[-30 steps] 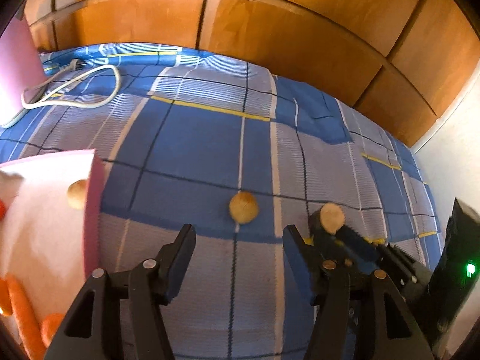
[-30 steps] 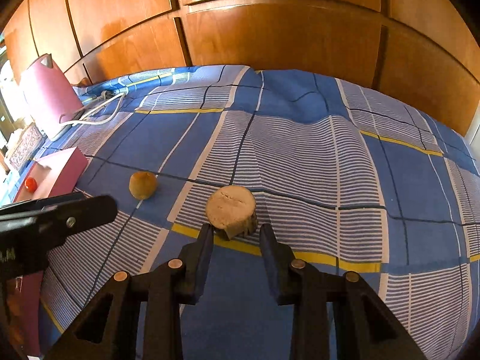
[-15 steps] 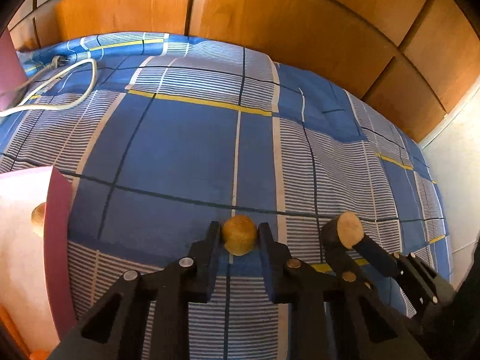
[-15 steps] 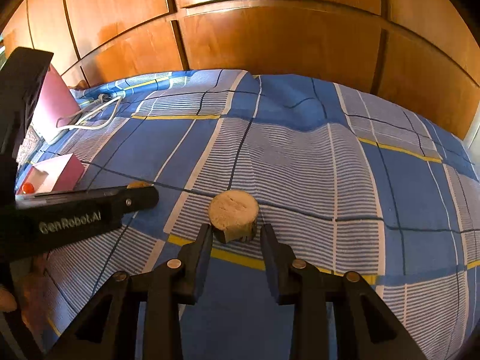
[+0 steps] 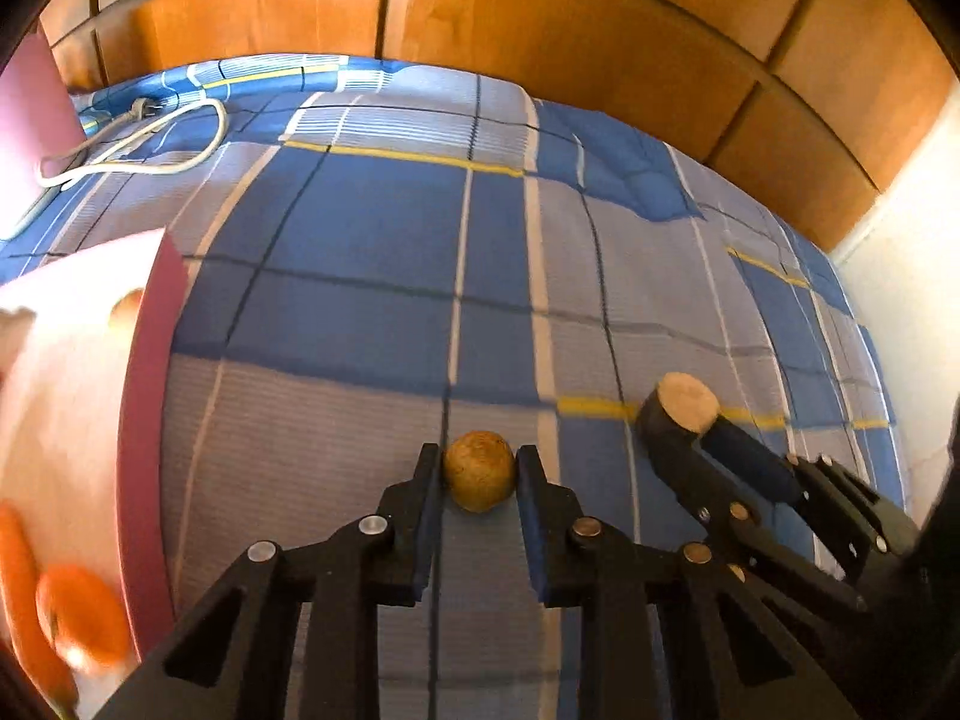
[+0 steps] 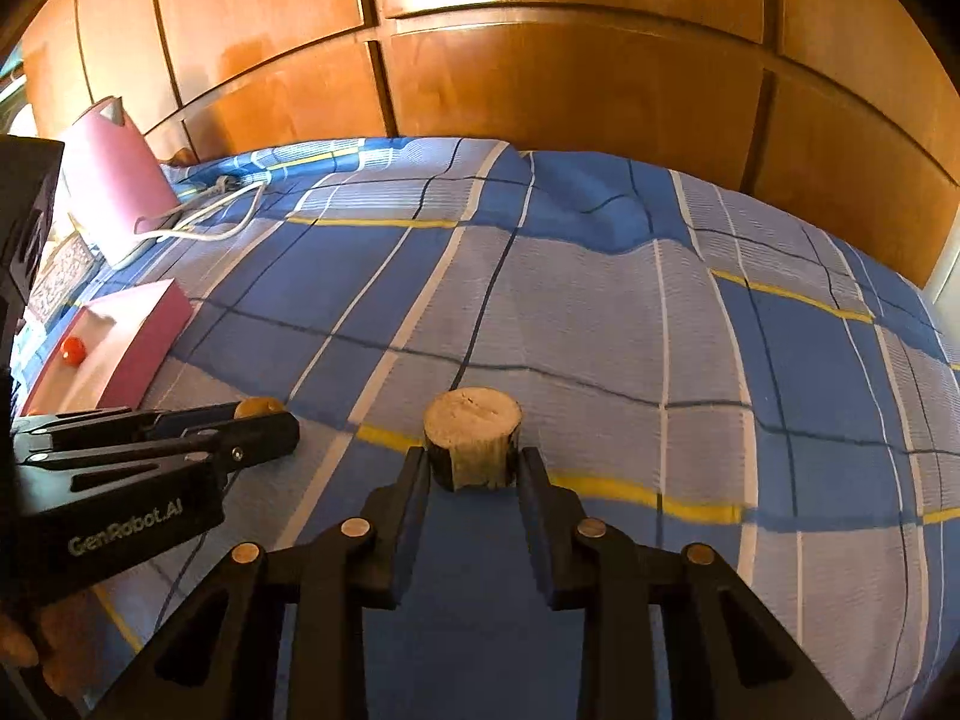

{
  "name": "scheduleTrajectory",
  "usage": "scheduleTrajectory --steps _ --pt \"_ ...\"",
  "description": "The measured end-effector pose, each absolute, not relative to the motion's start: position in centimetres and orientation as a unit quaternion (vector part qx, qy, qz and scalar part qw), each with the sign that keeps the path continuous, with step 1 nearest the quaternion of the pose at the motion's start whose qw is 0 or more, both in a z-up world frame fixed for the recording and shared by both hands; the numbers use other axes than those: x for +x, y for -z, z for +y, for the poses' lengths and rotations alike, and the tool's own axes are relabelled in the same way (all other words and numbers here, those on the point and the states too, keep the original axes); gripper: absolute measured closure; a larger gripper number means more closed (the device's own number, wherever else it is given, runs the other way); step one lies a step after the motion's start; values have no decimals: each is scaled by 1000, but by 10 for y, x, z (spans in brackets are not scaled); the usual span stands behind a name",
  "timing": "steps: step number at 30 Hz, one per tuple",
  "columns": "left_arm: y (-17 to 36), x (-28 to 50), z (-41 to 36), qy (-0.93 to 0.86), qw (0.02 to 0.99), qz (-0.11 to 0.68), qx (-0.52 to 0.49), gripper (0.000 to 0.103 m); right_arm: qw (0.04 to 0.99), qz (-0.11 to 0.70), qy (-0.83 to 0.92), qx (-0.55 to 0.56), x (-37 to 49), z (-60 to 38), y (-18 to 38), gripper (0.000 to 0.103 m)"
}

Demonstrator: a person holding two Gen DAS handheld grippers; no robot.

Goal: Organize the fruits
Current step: 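Carry the yellow fruit and the wooden slice toward the tray with both grippers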

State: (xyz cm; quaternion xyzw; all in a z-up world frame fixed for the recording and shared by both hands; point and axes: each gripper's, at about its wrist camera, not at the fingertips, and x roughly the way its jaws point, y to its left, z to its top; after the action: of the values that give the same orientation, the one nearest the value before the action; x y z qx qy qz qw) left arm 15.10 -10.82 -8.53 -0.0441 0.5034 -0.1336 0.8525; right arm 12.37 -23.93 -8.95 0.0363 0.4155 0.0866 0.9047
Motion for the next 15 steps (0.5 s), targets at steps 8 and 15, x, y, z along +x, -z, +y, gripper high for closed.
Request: scheduleTrajectory --steps 8,15 --pt "88 98 -108 141 863 484 -32 78 905 414 -92 36 84 -237 88 74" --pt "89 85 -110 136 872 470 -14 79 901 423 -87 42 64 -236 95 75"
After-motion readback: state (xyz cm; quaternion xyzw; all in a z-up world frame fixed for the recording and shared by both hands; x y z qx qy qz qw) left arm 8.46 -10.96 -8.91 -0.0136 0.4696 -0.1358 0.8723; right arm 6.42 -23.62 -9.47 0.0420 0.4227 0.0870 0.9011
